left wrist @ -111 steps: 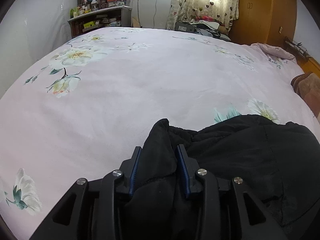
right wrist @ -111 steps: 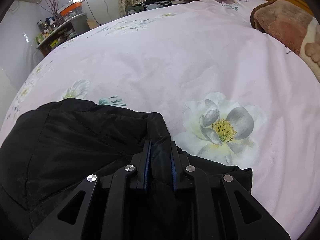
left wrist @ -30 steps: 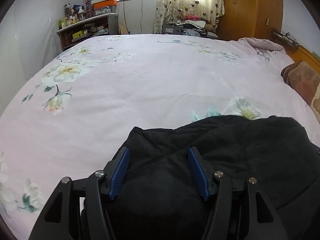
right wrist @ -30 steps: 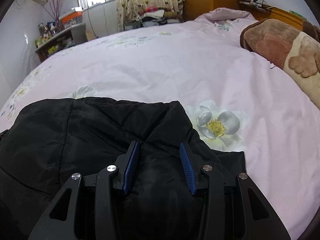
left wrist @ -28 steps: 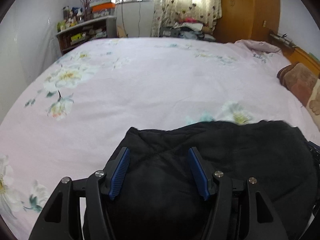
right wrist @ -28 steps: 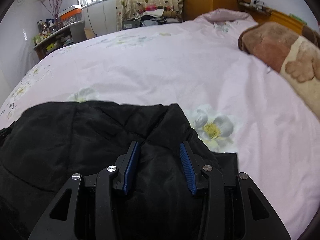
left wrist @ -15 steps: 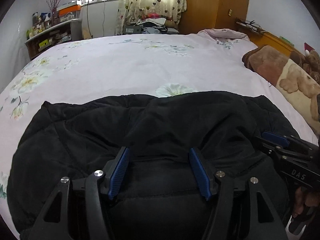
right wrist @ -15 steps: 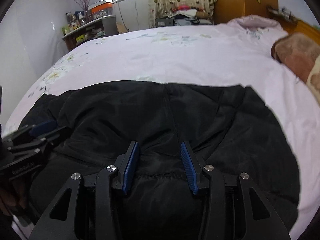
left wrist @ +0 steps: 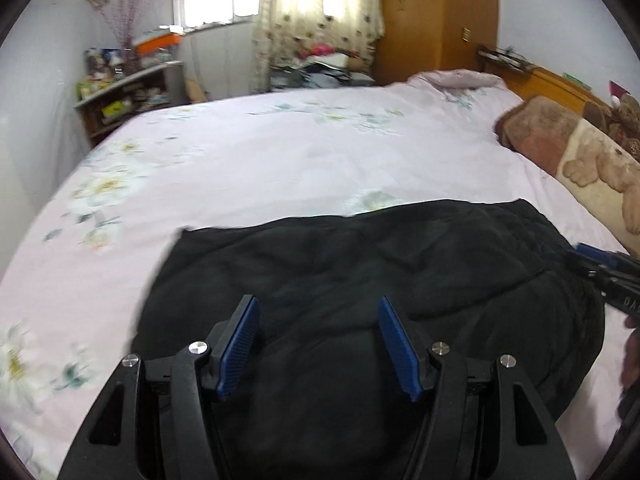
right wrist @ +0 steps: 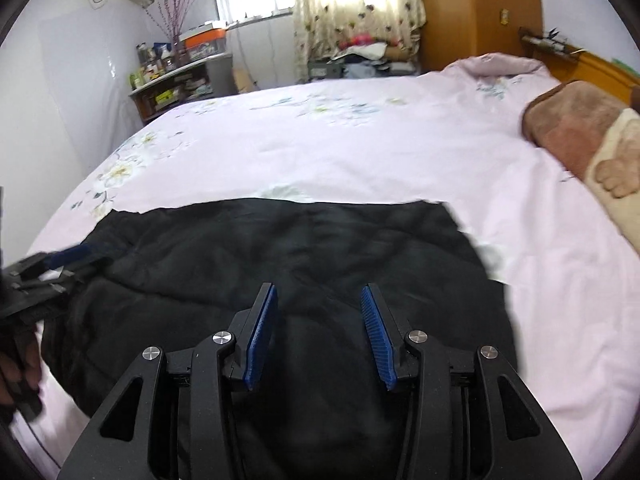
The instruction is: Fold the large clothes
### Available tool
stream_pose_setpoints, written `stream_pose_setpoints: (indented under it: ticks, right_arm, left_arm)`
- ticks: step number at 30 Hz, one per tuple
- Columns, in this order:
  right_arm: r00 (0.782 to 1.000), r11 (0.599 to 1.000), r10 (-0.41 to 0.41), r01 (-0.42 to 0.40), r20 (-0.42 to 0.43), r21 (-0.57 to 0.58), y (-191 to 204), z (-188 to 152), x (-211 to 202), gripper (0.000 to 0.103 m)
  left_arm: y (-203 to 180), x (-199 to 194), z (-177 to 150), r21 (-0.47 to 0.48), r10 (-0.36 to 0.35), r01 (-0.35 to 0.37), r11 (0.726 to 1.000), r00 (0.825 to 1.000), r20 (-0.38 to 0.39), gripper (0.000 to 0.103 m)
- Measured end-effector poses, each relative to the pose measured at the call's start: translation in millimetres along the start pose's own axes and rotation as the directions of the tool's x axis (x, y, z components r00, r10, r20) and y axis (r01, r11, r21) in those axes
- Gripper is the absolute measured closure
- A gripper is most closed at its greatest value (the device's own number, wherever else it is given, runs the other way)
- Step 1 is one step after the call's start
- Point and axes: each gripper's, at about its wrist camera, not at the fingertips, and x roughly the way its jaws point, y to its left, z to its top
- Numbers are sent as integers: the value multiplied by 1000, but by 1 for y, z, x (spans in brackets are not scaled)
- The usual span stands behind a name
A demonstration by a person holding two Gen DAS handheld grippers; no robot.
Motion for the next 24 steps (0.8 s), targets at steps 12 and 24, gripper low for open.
stream_pose_setpoints:
  ticks: [12,24]
  right_arm:
    - [986,992,-79,92,-145,86,-50,-33,35,58]
    - [997,994,-45,52,-67,93,-53,-28,-17,50]
  left_arm:
    - [40,33,-34,-74,88,-95,993,992,-85,38]
    - [71,-25,-36,-134,110,-111,985,994,-10,38]
